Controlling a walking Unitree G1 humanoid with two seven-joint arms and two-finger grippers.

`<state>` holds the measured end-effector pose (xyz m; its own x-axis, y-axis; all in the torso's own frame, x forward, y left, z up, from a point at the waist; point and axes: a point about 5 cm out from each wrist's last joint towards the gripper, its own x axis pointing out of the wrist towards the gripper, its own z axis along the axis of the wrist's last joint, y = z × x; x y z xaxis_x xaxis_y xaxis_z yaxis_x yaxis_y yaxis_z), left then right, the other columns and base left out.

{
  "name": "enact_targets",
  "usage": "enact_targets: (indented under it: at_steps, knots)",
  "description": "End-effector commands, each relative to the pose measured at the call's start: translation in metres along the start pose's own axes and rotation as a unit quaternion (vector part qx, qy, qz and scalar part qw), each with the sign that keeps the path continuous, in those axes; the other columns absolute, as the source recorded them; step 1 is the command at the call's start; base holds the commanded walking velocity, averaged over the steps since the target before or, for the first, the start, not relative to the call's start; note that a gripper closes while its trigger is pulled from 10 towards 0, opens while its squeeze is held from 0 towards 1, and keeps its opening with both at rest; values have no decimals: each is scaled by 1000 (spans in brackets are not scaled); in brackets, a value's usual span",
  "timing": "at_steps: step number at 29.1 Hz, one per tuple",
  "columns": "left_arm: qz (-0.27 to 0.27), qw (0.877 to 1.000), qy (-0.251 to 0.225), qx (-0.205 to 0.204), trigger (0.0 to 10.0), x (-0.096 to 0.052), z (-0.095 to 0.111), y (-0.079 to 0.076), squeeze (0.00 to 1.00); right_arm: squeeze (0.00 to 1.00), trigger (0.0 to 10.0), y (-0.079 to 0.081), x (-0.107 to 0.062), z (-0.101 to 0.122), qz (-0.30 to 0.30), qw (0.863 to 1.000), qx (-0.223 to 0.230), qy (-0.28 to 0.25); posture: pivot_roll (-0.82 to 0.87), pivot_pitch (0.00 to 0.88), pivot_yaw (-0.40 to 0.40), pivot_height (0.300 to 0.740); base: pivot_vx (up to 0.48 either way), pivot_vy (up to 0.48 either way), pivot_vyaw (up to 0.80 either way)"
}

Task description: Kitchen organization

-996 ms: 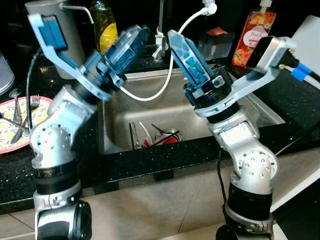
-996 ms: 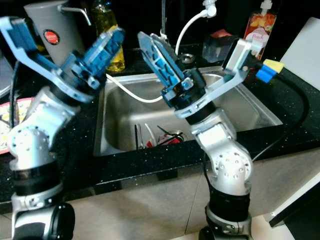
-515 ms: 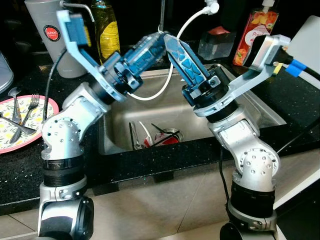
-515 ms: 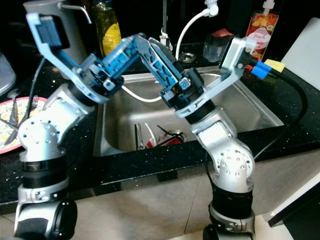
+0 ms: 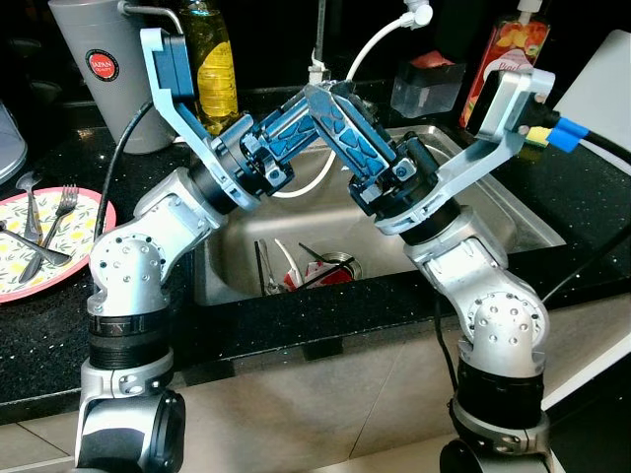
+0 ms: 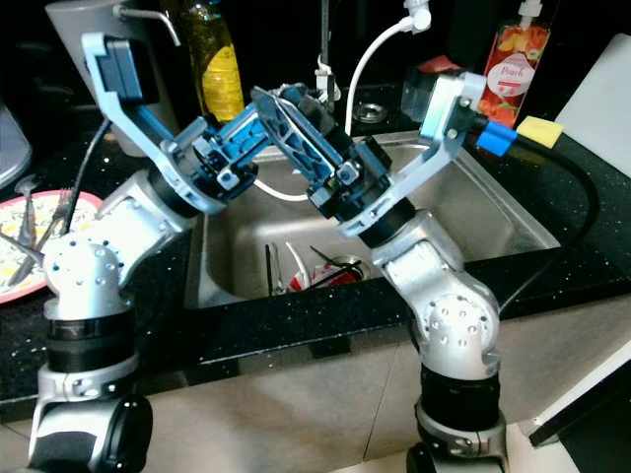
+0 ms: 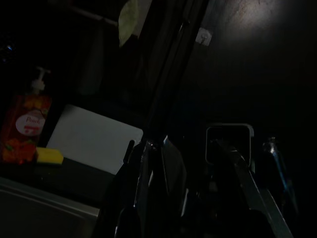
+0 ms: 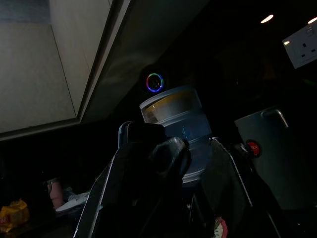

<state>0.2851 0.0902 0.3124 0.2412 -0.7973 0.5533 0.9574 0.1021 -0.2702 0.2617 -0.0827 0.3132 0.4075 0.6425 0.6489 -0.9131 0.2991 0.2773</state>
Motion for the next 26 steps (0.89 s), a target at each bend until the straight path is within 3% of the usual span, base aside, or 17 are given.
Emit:
enact_targets:
  at_steps: [1, 8, 15, 22, 26]
  knots:
    - [-10, 1000, 16, 5, 10000, 3, -4, -5, 0, 0, 10000, 1, 0, -4, 1, 1000, 0, 7, 42, 0, 14, 740, 0, 0, 0]
    - [-6, 1000, 20, 12, 10000, 4, -6, -5, 0, 0, 10000, 3, 0, -4, 10, 1000, 0, 6, 39, 0, 17, 740, 0, 0, 0]
    - [-11, 999, -42, 25, 10000, -3, 17, -7, 0, 0, 10000, -1, -4, -9, -2, 1000, -5, 22, 39, 0, 16, 740, 0, 0, 0]
    - [83, 994, -27, 73, 10000, -10, 20, 14, 0, 0, 10000, 2, -3, -5, 14, 1000, -2, 14, 42, 0, 12, 740, 0, 0, 0]
    - [93, 992, -26, 79, 10000, -14, 19, 16, 0, 0, 10000, 2, -3, -1, 18, 1000, -1, 7, 40, 0, 10, 740, 0, 0, 0]
